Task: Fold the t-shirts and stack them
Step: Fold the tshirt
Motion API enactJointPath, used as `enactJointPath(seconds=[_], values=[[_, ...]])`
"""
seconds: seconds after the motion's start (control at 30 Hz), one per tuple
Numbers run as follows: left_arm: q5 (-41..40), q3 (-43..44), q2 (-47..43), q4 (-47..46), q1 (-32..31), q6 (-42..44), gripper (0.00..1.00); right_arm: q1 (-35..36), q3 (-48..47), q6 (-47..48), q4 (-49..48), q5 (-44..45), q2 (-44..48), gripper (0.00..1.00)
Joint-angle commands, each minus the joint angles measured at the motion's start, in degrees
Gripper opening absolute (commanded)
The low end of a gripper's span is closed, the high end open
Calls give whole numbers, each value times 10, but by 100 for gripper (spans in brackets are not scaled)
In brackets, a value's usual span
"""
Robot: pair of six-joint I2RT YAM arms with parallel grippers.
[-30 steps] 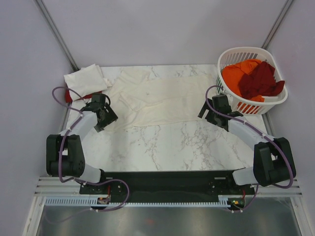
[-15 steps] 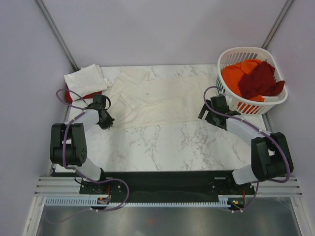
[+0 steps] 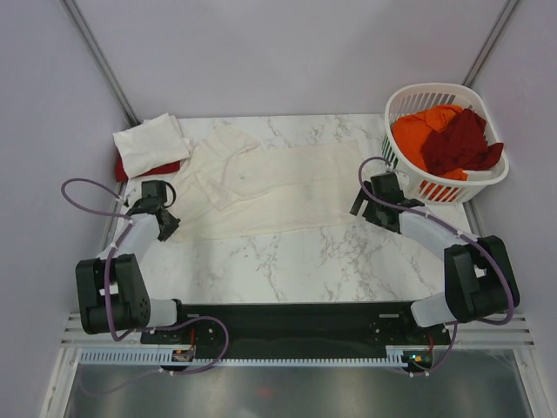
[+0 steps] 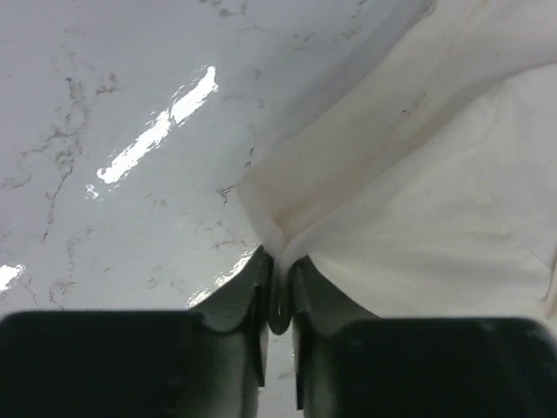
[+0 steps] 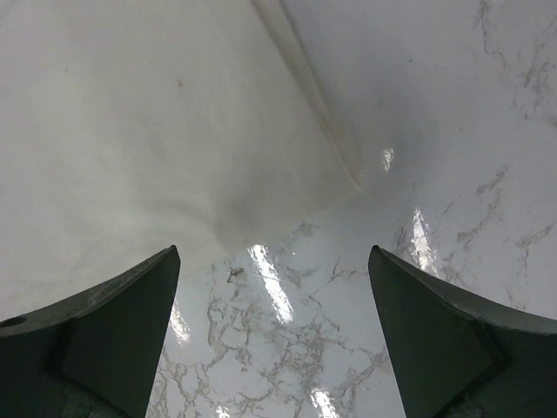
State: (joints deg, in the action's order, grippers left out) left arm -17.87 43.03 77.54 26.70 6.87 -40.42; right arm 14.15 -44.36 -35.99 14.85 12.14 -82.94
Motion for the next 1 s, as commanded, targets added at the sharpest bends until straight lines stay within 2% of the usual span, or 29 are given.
enactJointPath(seconds=[0.0,0.03,0.07,0.13,0.27,0.3,0.33,0.37,0.4,0.5,0.6,0.7,0.8,0.97], values=[[-21,-21,-10,13,31,-46,28,23,-2,-12,0,18,32,98],[-2,-21,-8,13,39,-46,54,43,-6,-14,-1,28,37,98],[20,-22,-8,12,45,-46,68,56,-13,-15,2,33,39,97],[92,-13,-17,13,50,-35,80,103,-39,-14,6,48,34,97],[215,37,-62,20,49,22,89,184,-116,-3,-5,14,-12,95],[246,50,-71,33,50,35,90,200,-157,3,-12,-5,-44,94],[250,65,-83,49,48,47,90,227,-180,7,-26,-28,-65,93],[252,92,-108,84,49,80,90,240,-207,11,-31,-89,-88,91],[258,107,-120,85,49,81,90,252,-261,11,-32,-113,-138,90],[237,153,-170,172,49,172,91,298,-367,-4,-36,-197,-235,85],[205,128,-230,173,46,193,92,318,-467,-16,-37,-220,-321,81],[226,60,-283,129,46,182,92,334,-557,-38,-35,-237,-402,79],[220,65,-306,126,46,182,91,343,-643,-54,-22,-253,-477,73],[220,63,-303,122,47,180,89,362,-729,-67,4,-241,-558,73]])
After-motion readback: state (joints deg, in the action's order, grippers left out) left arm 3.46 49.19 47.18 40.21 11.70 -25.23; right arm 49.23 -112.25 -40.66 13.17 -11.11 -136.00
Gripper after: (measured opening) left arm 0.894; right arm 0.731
